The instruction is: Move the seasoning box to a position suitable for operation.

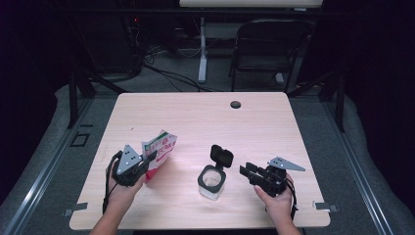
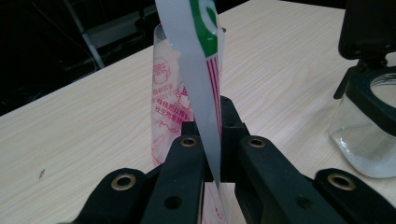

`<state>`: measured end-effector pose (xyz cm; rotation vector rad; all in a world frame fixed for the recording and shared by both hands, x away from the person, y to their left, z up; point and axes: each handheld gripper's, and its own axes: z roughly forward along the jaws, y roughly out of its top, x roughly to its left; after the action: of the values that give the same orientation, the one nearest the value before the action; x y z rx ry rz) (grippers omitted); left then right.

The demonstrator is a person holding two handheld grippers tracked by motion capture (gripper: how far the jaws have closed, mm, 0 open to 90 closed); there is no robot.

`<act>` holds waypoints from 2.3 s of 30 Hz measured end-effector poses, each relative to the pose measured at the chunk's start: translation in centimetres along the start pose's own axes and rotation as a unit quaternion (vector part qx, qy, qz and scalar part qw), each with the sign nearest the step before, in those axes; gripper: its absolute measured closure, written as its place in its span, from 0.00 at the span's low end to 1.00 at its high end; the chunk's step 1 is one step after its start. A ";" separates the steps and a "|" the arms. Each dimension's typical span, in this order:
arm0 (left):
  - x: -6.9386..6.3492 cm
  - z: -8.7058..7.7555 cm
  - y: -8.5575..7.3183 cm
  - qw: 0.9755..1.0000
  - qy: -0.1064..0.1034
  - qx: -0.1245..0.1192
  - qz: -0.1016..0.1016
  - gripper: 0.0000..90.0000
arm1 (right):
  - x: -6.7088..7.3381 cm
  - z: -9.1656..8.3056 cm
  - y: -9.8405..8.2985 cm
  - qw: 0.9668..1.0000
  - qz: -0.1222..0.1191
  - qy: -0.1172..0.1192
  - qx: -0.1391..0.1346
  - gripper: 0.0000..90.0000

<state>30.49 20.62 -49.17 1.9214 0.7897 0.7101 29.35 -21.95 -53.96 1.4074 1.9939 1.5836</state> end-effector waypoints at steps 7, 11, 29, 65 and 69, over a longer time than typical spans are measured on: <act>-1.0 -0.2 0.8 1.000 -0.018 -0.007 0.006 1.00 | 0.0 0.0 0.0 1.000 0.001 0.001 -0.002 0.70; -1.4 -0.2 1.0 1.000 -0.026 -0.011 0.008 1.00 | 0.0 0.0 0.0 1.000 0.001 0.000 -0.002 0.70; -4.7 -0.1 2.1 0.996 -0.079 -0.024 0.035 1.00 | 0.0 -0.2 0.1 1.000 -0.001 -0.001 -0.002 0.70; -6.5 -0.4 -0.8 0.993 -0.116 0.011 0.021 1.00 | 4.5 -3.2 4.1 0.988 -0.116 0.084 -0.063 0.67; -6.4 -0.5 -0.9 0.993 -0.115 0.012 0.016 1.00 | 5.7 -2.3 4.4 0.985 -0.133 0.099 -0.049 0.66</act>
<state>25.86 16.36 -50.79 1.9990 0.6273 0.4892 27.22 -19.17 -47.30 0.9343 2.0742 1.7260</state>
